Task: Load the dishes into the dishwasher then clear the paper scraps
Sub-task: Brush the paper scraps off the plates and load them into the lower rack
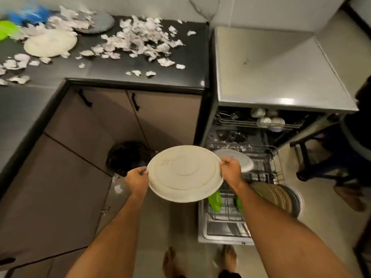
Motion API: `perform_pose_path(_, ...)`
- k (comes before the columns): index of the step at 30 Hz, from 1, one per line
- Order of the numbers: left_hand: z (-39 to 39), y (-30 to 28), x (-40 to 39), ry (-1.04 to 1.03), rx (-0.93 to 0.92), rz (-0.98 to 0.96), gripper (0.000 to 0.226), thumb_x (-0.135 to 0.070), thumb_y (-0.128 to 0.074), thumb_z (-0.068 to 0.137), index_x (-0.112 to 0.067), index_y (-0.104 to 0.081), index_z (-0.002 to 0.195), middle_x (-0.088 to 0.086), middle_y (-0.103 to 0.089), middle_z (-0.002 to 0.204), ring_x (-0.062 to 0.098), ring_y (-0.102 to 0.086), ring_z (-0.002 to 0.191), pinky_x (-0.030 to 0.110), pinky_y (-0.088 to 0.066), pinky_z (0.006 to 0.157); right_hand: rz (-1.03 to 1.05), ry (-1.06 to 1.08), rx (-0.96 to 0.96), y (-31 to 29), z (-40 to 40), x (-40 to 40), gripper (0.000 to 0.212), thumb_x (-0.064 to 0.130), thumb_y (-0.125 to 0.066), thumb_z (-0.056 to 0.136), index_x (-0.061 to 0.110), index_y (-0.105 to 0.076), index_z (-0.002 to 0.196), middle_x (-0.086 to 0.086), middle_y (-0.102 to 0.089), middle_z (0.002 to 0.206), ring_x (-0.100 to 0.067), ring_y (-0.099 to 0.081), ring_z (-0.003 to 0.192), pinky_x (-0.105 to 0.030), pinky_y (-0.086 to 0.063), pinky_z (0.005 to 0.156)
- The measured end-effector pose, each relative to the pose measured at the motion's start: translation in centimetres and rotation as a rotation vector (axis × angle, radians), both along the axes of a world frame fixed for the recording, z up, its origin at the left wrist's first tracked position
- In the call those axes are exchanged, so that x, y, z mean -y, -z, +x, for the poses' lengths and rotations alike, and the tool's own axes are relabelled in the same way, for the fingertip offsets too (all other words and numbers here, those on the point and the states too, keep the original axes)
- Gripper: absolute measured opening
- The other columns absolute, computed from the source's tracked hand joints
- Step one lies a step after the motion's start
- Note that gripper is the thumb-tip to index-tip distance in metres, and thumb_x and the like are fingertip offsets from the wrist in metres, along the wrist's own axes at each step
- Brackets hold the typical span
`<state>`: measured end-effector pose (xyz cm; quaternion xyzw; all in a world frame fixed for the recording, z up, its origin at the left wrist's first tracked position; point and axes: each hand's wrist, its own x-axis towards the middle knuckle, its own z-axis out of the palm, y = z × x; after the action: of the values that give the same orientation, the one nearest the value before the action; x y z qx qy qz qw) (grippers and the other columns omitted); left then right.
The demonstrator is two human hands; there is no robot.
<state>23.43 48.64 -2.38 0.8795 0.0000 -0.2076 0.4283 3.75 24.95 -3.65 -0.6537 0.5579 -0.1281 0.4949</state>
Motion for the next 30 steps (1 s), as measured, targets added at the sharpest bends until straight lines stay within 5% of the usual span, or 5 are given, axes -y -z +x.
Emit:
perform_pose_path(7, -10.6, 8.1, 12.2, 0.211, -0.070, 0.009, 0.028, 0.007, -0.060, 0.090, -0.003, -0.075, 0.112, 0.009, -0.074, 0.105, 0.018, -0.062, 0.093, 0.027, -0.045, 0.090, 0.110, 0.194, -0.146, 7.1, -14.0, 7.5, 0.025, -0.005, -0.057, 0.092, -0.007, -0.070, 0.113, -0.023, -0.071, 0.114, -0.037, -0.065, 0.110, -0.043, -0.050, 0.096)
perform_pose_path(15, -18.0, 25.2, 25.6, 0.270, -0.265, -0.003, 0.035, -0.017, -0.059, 0.073, -0.022, -0.077, 0.103, -0.001, -0.077, 0.093, 0.022, -0.072, 0.096, 0.045, -0.059, 0.087, 0.219, 0.352, -0.130, 13.7, -23.7, 19.3, 0.039, 0.006, -0.064, 0.095, 0.001, -0.061, 0.133, -0.016, -0.065, 0.129, -0.035, -0.060, 0.120, -0.037, -0.044, 0.102)
perform_pose_path(20, -22.6, 22.8, 35.8, 0.159, -0.296, -0.120, 0.017, -0.005, -0.061, 0.086, -0.008, -0.077, 0.092, 0.002, -0.074, 0.093, 0.012, -0.060, 0.086, 0.029, -0.053, 0.081, 0.228, 0.378, -0.093, 18.2, -25.9, 28.0, 0.025, 0.006, -0.070, 0.089, 0.003, -0.068, 0.114, -0.013, -0.071, 0.113, -0.032, -0.066, 0.106, -0.046, -0.052, 0.102)
perform_pose_path(27, -23.1, 29.5, 46.2, 0.098, -0.329, -0.157, 0.015, -0.004, -0.059, 0.093, -0.005, -0.074, 0.095, 0.005, -0.071, 0.097, 0.012, -0.056, 0.088, 0.026, -0.046, 0.082, 0.288, 0.379, -0.051, 26.8, -26.6, 37.7, 0.036, 0.015, -0.074, 0.086, 0.003, -0.066, 0.119, -0.021, -0.070, 0.117, -0.030, -0.069, 0.095, -0.054, -0.059, 0.090)
perform_pose_path(30, -22.4, 32.6, 48.7, 0.141, -0.299, -0.088, 0.013, -0.010, -0.060, 0.094, -0.007, -0.072, 0.088, 0.007, -0.070, 0.091, 0.014, -0.054, 0.085, 0.030, -0.044, 0.078, 0.311, 0.423, -0.049, 28.6, -25.9, 39.6, 0.046, 0.008, -0.073, 0.091, 0.001, -0.057, 0.134, -0.016, -0.071, 0.109, -0.023, -0.069, 0.078, -0.038, -0.063, 0.073)
